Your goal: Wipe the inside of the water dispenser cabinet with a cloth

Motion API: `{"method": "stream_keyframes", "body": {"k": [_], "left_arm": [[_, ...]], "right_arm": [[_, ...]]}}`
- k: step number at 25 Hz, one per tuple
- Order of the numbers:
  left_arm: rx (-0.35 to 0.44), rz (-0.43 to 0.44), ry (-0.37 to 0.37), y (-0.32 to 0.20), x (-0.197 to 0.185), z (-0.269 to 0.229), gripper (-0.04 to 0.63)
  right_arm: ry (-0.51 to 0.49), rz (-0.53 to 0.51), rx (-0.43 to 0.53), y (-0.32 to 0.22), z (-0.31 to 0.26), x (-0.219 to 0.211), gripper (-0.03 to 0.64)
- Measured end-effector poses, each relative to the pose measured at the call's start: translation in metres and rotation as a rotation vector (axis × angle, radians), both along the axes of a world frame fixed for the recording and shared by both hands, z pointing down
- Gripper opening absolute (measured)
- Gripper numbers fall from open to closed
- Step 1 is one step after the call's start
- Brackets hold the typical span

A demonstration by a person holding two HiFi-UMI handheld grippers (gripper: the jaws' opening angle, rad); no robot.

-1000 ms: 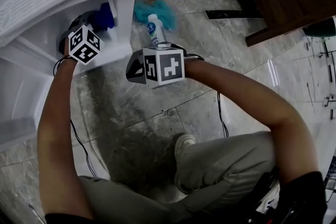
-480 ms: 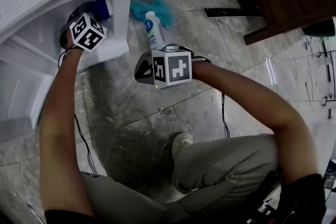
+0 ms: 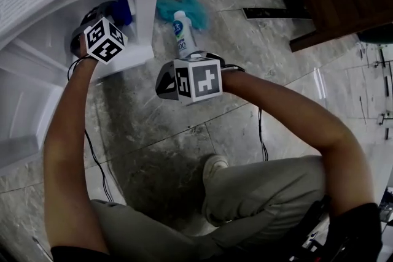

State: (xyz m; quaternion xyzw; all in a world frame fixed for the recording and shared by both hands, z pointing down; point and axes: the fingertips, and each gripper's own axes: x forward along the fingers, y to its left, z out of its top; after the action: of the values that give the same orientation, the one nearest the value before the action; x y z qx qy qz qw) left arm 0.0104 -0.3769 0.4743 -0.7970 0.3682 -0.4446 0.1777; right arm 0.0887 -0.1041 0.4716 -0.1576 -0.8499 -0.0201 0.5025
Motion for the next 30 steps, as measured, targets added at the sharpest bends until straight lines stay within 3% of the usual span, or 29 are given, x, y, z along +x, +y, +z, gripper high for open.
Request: {"method": "stream_keyframes", "body": {"k": [7,12,20,23,25,30], "left_arm": [[-0.034,-0.102,0.09,-0.014,-0.006,-0.002,0.163],[-0.058,-0.126,0.227,0.0,-0.005,-0.022,0.163],[0.048,-0.165,0.478,0.03,-0.012,-0.109,0.163],[0.081,-0.199,0.557,0.041,-0.007,-0.122,0.163],[0.102,-0.235,0.648,0.048,-0.01,-0.13,0.163],[0.155,-0.241,0.819,0.052,-0.007,-0.157,0.163]], "right_arm": [[0.057,0.033,-0.015,0.0,0.013,0.029,-0.002],[0.083,0.0,0.023,-0.014,0.019,0.021,-0.002],[0.14,-0.141,-0.012,0.002,0.026,-0.009,-0.002],[0.181,-0.215,0.018,0.009,0.032,-0.015,0.0],[0.205,-0.244,0.028,0.011,0.032,-0.021,-0.002],[0.146,-0.271,0.038,0.022,0.023,-0.037,-0.002]]}}
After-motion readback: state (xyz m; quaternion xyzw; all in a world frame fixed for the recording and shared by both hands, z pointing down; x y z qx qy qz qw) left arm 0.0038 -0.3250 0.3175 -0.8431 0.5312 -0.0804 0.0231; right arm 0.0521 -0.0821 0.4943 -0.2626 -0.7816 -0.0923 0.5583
